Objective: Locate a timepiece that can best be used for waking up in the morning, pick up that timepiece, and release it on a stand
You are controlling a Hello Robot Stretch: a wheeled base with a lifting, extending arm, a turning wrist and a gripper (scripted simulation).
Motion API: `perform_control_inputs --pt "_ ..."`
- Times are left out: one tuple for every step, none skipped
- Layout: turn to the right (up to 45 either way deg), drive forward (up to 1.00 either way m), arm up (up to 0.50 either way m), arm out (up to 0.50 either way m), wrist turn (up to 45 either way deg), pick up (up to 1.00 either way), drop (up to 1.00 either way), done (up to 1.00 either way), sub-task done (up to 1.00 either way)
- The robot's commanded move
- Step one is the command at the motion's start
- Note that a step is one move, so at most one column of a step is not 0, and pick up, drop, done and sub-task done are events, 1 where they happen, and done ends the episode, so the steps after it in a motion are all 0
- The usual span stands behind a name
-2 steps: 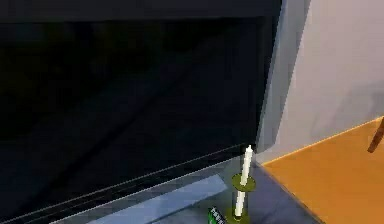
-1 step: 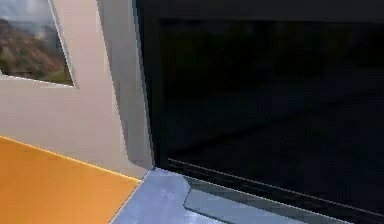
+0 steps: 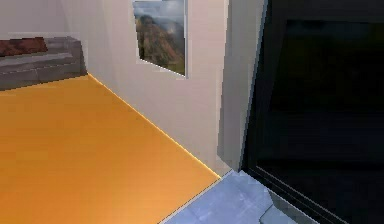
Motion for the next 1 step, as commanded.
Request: perform_control_inputs --pt "0.0 0.0 0.0 0.38 0.0 0.0 0.0 0.0 0.0"
